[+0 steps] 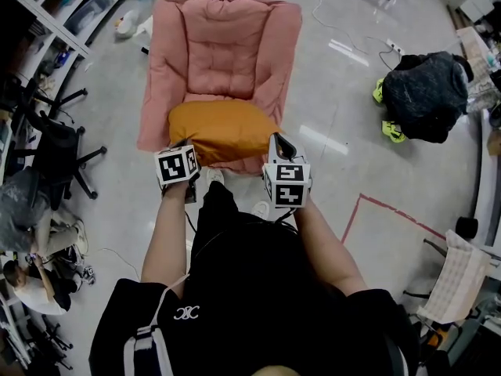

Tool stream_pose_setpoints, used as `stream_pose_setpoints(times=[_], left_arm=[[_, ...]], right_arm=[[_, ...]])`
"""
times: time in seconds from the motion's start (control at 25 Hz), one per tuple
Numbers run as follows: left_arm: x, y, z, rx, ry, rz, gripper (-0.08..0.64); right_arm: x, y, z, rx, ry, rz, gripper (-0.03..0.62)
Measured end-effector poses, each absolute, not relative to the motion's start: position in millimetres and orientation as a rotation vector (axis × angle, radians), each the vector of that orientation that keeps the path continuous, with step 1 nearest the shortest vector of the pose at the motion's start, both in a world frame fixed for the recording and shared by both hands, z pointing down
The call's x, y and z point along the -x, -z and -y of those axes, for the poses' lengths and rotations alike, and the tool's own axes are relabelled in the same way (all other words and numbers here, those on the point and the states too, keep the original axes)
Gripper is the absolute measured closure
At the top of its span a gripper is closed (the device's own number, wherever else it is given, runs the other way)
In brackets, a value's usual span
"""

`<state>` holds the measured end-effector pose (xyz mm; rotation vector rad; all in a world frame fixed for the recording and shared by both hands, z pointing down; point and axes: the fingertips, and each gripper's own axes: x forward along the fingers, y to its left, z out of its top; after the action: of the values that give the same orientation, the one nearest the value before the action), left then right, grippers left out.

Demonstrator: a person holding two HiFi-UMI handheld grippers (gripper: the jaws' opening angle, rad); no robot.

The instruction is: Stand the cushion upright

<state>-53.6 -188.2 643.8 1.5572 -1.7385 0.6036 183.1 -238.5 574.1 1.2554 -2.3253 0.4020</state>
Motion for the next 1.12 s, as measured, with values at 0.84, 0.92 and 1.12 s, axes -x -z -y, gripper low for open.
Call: stream_pose_setpoints(times=[0.84, 0.92, 1.12], left_arm=[[107.5, -588.8, 367.0, -1.743, -0.534, 1.790, 0.552], [112.6, -588.0, 381.7, -1.754, -0.530, 1.780, 0.552], [128.9, -587.9, 417.3, -1.779, -0.528, 1.764, 0.551]], right_arm=[[-142.8, -546.3, 364.6, -1.369, -0.394, 2.296, 0.595], [-140.4, -546.1, 372.7, -1.385, -0.397, 2.280, 0.595], [-134.2, -548.1, 390.8, -1.431, -0.405, 2.240, 0.595]])
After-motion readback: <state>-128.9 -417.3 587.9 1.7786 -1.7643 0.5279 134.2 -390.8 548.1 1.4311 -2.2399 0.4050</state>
